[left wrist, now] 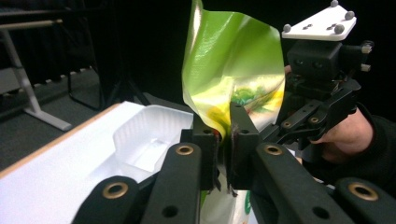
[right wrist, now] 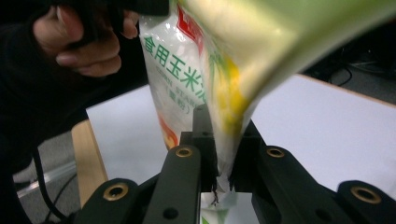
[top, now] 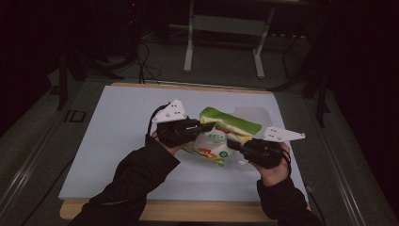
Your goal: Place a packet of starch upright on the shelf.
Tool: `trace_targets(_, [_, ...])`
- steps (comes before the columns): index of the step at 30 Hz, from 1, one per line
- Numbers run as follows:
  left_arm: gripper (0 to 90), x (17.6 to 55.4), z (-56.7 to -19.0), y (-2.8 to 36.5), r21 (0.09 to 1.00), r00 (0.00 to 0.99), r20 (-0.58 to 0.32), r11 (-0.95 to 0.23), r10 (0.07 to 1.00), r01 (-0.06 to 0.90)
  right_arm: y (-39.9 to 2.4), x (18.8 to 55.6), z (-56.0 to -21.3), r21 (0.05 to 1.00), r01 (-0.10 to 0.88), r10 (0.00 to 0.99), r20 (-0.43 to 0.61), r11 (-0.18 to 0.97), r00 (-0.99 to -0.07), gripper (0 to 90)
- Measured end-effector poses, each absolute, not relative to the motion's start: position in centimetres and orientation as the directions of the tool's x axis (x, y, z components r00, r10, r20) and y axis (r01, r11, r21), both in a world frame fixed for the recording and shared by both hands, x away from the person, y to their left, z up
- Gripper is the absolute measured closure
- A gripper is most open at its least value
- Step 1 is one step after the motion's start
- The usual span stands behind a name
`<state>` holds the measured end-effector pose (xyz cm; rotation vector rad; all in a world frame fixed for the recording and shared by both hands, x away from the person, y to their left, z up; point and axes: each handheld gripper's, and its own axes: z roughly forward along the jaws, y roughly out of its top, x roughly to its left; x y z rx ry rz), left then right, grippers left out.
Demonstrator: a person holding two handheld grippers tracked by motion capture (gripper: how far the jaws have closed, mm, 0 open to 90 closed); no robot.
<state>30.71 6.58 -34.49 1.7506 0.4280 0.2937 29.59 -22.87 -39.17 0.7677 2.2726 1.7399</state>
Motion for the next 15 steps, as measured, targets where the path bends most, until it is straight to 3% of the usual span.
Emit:
trace_targets(2, [79.2,30.5,-34.2,6.9,0.981,0.897,-0.020,-0.164,0.441,0.102,-22.9,29.6,-38.7,0.945,0.280,0.501,0.162,0.170,-0.850,84.1])
trace_targets(9, [40.9,29.8,-33.6,8.5,0.993,0.880,-0.004,-0.100,0.475,0.058,-23.7,29.4,-37.3,0.960,0.244,0.525,0.140,0.134,-0.839,84.2])
trace_targets(15, [16.5,29.4,-34.8,10.1,0.989,0.866,-0.044,-0.101,0.499,0.108,-25.0,29.5,-36.7,0.965,0.232,0.558,0.127,0.122,-0.820,84.5])
